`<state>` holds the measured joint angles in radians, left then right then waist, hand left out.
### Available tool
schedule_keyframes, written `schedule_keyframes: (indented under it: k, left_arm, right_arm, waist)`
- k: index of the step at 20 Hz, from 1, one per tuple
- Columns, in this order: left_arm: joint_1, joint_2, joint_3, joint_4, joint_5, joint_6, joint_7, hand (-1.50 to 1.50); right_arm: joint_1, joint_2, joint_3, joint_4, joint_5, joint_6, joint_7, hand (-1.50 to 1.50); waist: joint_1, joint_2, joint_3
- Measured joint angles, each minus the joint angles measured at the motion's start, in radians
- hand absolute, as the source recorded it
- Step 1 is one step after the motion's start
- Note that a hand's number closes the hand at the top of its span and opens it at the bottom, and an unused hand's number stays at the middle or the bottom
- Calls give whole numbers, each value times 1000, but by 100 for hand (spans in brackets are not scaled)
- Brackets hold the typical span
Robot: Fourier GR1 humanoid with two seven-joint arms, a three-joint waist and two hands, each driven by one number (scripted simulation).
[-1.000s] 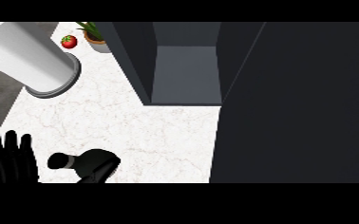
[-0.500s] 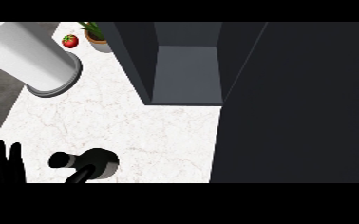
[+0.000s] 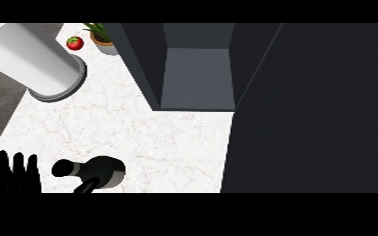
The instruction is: Pick up the wine, place it into the cabinet and close the cabinet
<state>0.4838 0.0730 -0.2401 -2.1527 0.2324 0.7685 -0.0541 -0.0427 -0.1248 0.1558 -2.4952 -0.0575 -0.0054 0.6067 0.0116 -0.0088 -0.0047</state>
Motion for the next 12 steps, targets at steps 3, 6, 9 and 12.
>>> schedule_keyframes:
  k: [3, 6, 9, 12]
  left_arm:
    - [34, -19, 60, 73, 99, -120, -105, -150]
    - [38, -43, 100, 167, 161, -214, -199, -150]
    - [49, -52, 128, 224, 206, -280, -264, -150]
    - [2, -60, 156, 304, 231, -310, -302, -150]
  right_arm:
    - [-5, -8, -24, 1, -2, 9, 0, -150]
    - [2, -3, -11, 0, -2, 13, 4, -150]
    - [-6, 1, -6, -2, -2, 9, 15, -150]
    - [-29, 2, -8, 2, -1, 11, 24, -150]
  waist:
    - [-2, 2, 1]
    - [-6, 4, 2]
    - [-8, 5, 3]
    - [-10, 6, 4]
